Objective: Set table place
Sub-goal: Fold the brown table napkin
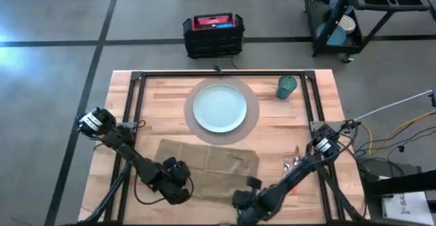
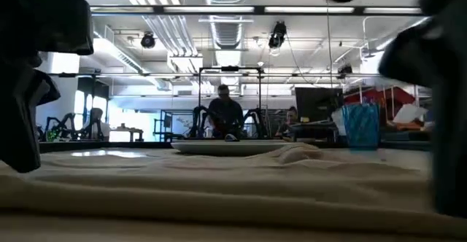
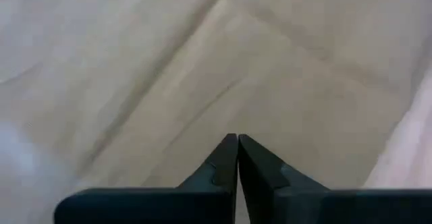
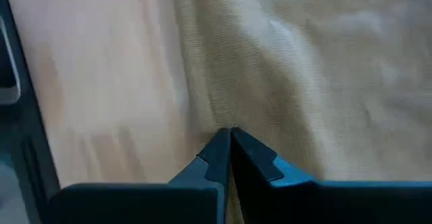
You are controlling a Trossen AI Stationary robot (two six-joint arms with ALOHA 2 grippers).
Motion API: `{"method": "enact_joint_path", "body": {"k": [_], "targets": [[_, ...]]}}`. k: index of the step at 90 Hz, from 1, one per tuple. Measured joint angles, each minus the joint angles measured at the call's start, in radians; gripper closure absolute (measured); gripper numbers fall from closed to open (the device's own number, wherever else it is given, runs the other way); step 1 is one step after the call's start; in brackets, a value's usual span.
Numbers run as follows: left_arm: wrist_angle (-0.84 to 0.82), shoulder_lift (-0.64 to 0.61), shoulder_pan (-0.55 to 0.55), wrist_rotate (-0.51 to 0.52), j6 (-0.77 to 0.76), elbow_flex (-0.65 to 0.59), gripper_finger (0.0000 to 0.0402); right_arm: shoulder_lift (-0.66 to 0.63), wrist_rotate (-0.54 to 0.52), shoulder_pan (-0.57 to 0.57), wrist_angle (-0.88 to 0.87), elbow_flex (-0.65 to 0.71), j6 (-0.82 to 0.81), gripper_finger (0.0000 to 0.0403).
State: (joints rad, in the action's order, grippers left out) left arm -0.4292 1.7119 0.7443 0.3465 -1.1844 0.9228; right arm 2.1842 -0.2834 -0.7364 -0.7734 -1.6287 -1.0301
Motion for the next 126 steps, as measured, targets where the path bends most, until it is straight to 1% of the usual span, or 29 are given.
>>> {"method": "enact_joint_path", "body": {"k": [15,23,27,36,44,54,61,67,76,84,90,96,104,115,126], "targets": [[-0.001,0.0,0.04,-0.009,-0.017,0.017,0.0402,-0.004,-0.024,-0.048,-0.142,-0.03,-0.107,0.0403],[-0.031,0.0,0.079,0.023,0.043,0.053,0.0402,-0.011,-0.069,-0.08,-0.184,-0.036,-0.135,0.0403],[-0.077,0.0,0.103,0.038,0.107,0.094,0.0402,-0.018,-0.108,-0.097,-0.193,-0.04,-0.136,0.0403],[-0.261,-0.002,0.165,0.065,0.25,0.216,0.0402,-0.026,-0.19,-0.13,-0.184,-0.054,-0.153,0.0403],[-0.414,-0.002,0.215,0.087,0.321,0.309,0.0402,-0.026,-0.187,-0.141,-0.15,-0.063,-0.126,0.0398],[-0.485,-0.003,0.265,0.09,0.338,0.36,0.0397,-0.026,-0.184,-0.153,-0.099,-0.068,-0.083,0.0364],[-0.465,-0.003,0.295,0.085,0.342,0.358,0.0379,-0.026,-0.182,-0.158,-0.1,-0.067,-0.076,0.0324],[-0.446,-0.003,0.319,0.082,0.34,0.344,0.0353,-0.026,-0.185,-0.162,-0.101,-0.067,-0.05,0.0284],[-0.415,-0.003,0.338,0.095,0.303,0.305,0.0299,-0.026,-0.207,-0.163,-0.115,-0.066,-0.039,0.0229],[-0.396,-0.003,0.339,0.102,0.248,0.263,0.0245,-0.026,-0.215,-0.163,-0.118,-0.065,-0.043,0.02],[-0.379,-0.003,0.339,0.083,0.217,0.23,0.0204,-0.026,-0.216,-0.163,-0.118,-0.062,-0.048,0.0193],[-0.379,-0.003,0.339,0.051,0.192,0.203,0.0172,-0.026,-0.216,-0.164,-0.117,-0.055,-0.055,0.0193],[-0.377,-0.003,0.34,0.011,0.146,0.162,0.0146,-0.026,-0.215,-0.165,-0.114,-0.037,-0.06,0.0203],[-0.37,-0.003,0.34,-0.024,0.107,0.116,0.0137,-0.025,-0.216,-0.165,-0.103,-0.004,-0.076,0.0216],[-0.349,-0.003,0.34,-0.025,0.091,0.089,0.0153,-0.025,-0.216,-0.165,-0.103,0.031,-0.087,0.0219]]}}
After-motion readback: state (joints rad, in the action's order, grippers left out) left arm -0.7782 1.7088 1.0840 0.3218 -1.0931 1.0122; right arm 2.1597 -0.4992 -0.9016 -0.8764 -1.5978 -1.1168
